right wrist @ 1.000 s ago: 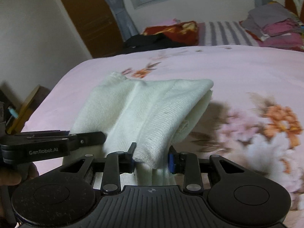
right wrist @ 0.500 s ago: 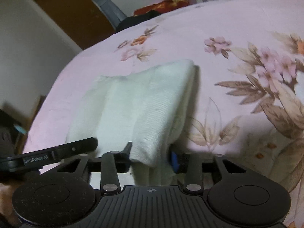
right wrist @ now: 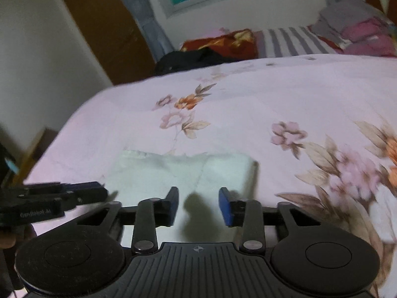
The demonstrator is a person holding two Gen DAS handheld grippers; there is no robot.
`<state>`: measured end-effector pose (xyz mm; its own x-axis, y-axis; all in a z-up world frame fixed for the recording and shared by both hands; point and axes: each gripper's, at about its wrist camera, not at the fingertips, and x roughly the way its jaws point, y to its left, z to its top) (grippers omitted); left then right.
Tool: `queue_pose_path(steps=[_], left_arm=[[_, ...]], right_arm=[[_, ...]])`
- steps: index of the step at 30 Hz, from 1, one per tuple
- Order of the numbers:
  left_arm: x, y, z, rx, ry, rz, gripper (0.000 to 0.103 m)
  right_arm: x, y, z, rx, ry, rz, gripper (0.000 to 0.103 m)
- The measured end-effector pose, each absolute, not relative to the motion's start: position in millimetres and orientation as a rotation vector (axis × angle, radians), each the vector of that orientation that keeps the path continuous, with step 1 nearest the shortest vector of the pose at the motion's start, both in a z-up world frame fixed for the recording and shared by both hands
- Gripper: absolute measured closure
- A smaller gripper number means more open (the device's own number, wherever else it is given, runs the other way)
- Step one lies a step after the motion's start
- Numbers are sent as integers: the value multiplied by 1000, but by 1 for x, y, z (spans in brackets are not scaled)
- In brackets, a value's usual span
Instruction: Fold small clothes
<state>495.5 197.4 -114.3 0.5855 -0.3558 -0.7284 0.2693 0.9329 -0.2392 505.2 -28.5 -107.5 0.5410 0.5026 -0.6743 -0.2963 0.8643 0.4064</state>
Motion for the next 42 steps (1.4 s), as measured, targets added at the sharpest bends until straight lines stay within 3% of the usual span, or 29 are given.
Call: queue_pose_path(steps=[7,10,16,22,25,32,37,42], left_arm=[[490,200,-126,-144,873,-363,81],[483,200,-112,-134,851,-372,90],[444,201,-103,-124,808,-435,89],[453,193,-128,-179,852,-417,90],[457,188,-132,-185,847,-403,91],[430,189,-115,-165,796,-367,89],[389,201,-115,-167,778,-328,90],[375,204,-121,-176,818,-226,89]], right_arm=[[520,-21,-143,145,920,444,72],[517,-16,-139,106,914,424,72],[465,-9,-97,61,809,520,72],[451,11,-128,-117,844,459,72],[463,0,-141,-43,860,430,72],[470,-4,-136,-12,870,413,72],[418,-10,-109,-40,814,505,72],[415,-17,-136,-103,878,400,71]])
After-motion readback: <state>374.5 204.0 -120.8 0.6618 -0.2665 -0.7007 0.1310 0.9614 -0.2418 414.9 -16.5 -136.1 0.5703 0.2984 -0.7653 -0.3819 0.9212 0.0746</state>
